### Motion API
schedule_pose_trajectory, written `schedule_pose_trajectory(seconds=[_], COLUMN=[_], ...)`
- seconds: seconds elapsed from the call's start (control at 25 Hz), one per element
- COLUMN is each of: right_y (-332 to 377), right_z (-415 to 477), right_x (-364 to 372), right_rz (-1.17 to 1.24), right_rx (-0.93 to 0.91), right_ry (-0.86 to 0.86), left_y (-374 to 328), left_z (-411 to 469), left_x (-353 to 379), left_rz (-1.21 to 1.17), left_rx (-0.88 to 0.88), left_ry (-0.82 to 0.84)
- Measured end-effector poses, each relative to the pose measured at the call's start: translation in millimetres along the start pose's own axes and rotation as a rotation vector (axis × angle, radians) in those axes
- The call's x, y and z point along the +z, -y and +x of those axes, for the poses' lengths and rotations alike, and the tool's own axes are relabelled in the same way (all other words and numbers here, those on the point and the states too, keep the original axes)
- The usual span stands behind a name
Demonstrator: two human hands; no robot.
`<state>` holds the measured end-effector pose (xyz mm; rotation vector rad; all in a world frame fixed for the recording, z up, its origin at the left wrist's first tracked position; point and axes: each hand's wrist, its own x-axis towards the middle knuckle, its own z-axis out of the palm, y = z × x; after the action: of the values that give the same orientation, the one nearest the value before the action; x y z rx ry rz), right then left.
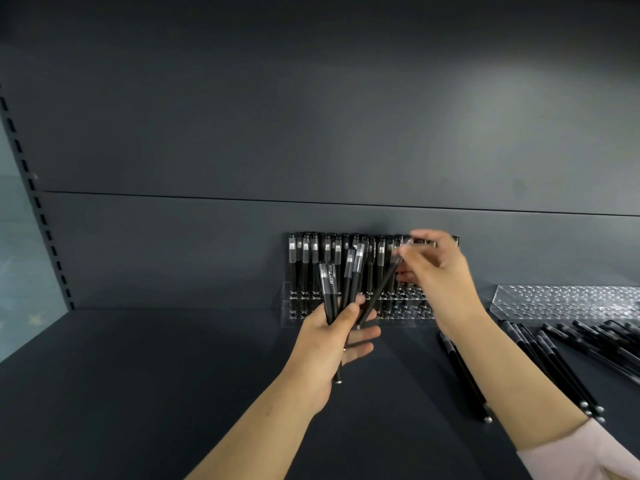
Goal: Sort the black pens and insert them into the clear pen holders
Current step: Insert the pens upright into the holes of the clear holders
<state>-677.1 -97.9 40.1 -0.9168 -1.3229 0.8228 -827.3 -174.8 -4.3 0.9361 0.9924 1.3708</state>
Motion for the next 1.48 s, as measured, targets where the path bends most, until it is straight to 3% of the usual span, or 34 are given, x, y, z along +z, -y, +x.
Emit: schedule_pose_trajectory(seconds=[0.12, 0.2, 0.76, 0.92, 1.12, 1.32, 1.48], right_y=[4.9, 6.0, -9.7, -22.7, -44.0, -28.0, -5.3], right_z=[3.7, 2.9, 7.2, 13.0, 18.5, 14.2, 0.1], right_x=[-14.0, -21.1, -23.7, -24.7, -28.4, -23.4, -7.9], right_rz=[-0.11, -0.188, -0.384, -0.657, -0.999, -0.833, -0.528], right_rx=[-0.206, -0.294, -0.36, -0.524, -0.396, -0.472, -0.147], right_ry=[-0.288, -0.332, -0.248, -0.145, 0.073, 0.021, 0.236], left_y=[1.8, 2.5, 2.4, 2.1, 1.2, 0.1, -0.3], left_z=[2.4, 1.8, 0.8, 0.8, 1.9, 0.2, -1.6], left_x=[-1.3, -0.1, 2.0, 1.4, 0.1, 1.3, 2.9], left_rz=[0.011, 0.013, 0.034, 0.026, 0.045, 0.12, 0.164], left_rx=[-0.034, -0.045, -0.022, -0.015, -0.012, -0.027, -0.018], left_ry=[-0.023, -0.007, 0.014, 0.009, -0.003, 0.0, 0.069])
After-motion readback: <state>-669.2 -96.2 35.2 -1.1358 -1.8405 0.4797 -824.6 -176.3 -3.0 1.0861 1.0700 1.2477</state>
